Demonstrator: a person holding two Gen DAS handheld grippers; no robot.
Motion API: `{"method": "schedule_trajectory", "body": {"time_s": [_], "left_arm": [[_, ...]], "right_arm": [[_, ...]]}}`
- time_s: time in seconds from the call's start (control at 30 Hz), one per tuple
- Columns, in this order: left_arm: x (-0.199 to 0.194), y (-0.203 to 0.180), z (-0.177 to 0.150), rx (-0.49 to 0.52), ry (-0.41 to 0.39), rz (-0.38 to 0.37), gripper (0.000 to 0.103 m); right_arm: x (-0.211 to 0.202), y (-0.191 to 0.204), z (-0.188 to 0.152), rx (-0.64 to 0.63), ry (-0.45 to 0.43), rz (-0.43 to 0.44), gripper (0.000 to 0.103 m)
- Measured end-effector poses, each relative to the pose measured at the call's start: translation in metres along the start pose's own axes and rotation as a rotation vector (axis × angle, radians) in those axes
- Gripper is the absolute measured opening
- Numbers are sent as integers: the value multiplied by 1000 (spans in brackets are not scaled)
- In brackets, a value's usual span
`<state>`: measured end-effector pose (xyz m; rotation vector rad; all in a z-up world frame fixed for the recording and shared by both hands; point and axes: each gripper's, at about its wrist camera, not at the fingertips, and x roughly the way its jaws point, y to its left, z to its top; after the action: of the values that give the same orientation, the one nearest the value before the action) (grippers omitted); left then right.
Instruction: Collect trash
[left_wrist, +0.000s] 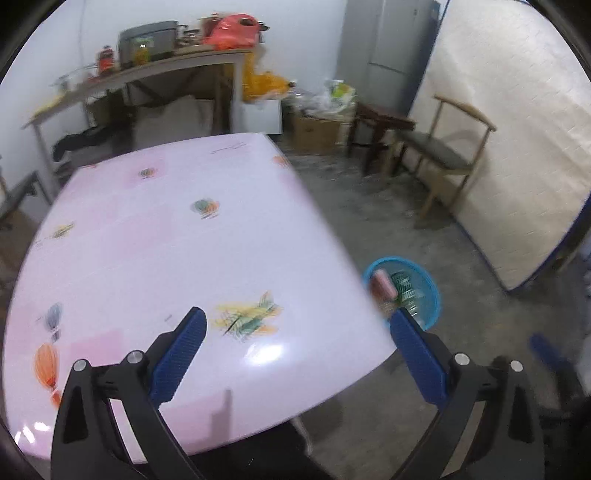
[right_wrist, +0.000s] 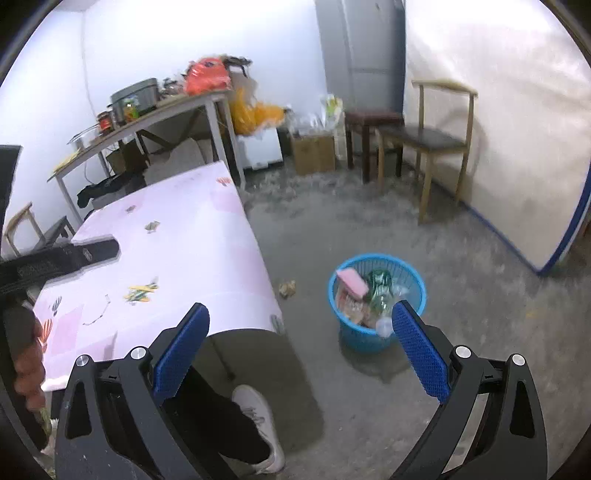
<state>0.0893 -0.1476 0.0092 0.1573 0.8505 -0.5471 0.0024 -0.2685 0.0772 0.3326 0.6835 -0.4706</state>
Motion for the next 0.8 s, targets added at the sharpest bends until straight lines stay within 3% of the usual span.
{"method": "schedule_trajectory", "body": {"time_s": [0.13, 0.2, 0.4, 0.6, 0.8], "left_arm": [[-13, 6, -24, 34, -18, 76, 97], [-16, 5, -36, 63, -22, 120, 97], [-23, 5, -61, 66, 10, 142, 98], [-31, 9, -63, 60, -27, 199, 98], [-33, 15, -62, 20, -19, 204, 98]], "right_arm": [[-13, 14, -4, -65, -34, -7, 95], [-8, 21, -7, -113, 8, -48, 95], [-5, 31, -21, -116, 92, -33, 95], [-12, 35, -27, -127, 85, -96, 95], [-14, 36, -31, -141, 75, -149, 95]]}}
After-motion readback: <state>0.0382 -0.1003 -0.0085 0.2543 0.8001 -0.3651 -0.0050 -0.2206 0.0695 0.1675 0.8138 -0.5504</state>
